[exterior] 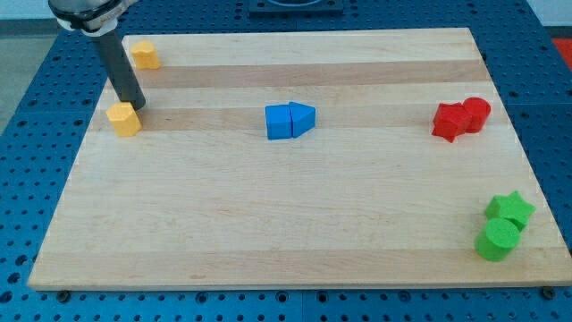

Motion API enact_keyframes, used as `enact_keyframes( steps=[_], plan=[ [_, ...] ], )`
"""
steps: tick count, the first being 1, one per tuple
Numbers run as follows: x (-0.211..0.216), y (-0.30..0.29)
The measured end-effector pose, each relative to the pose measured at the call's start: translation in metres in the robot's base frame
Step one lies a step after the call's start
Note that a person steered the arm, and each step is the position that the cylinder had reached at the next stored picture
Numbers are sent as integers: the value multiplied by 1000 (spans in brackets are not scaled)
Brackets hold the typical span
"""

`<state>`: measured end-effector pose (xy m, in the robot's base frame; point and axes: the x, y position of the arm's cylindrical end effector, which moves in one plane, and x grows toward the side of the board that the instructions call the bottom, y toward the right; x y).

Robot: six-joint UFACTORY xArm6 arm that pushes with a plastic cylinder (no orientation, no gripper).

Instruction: Move the yellow heart into the yellow hexagon

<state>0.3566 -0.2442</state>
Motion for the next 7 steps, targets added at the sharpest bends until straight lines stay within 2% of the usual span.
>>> enact_keyframes(
  steps=[1,3,4,5,6,7],
  plan=[
    [0,3],
    [-4,90],
    [-39,134],
    [-103,144],
    [-153,117],
    [-163,59]
  ],
)
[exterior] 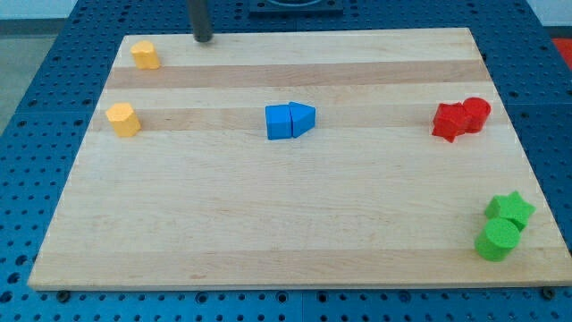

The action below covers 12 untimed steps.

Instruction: Move the yellow heart into the yellow hexagon

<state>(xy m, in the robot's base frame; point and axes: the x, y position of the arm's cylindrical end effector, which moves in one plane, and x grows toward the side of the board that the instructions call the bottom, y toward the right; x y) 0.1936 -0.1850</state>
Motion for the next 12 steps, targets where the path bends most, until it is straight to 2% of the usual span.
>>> enact_keyframes(
  steps=[1,3,4,5,6,7,9,10,11,12],
  plan=[
    [7,-38],
    [51,-50],
    [51,-50],
    [25,-49],
    [0,-97],
    [19,-106],
    [76,-98],
    [66,-86],
    [29,-80],
    [28,-46]
  ],
)
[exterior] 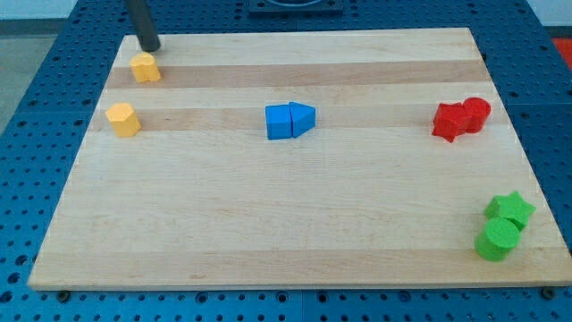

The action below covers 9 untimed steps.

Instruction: Move the yellow heart into the yellow hexagon

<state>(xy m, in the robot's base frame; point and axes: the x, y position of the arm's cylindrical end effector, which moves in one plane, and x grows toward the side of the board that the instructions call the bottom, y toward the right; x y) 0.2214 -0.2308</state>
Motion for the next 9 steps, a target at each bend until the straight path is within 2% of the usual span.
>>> enact_keyframes(
  steps=[2,4,7,9],
  plan=[
    [14,3],
    [46,2],
    [59,-22],
    [100,-22]
  ],
)
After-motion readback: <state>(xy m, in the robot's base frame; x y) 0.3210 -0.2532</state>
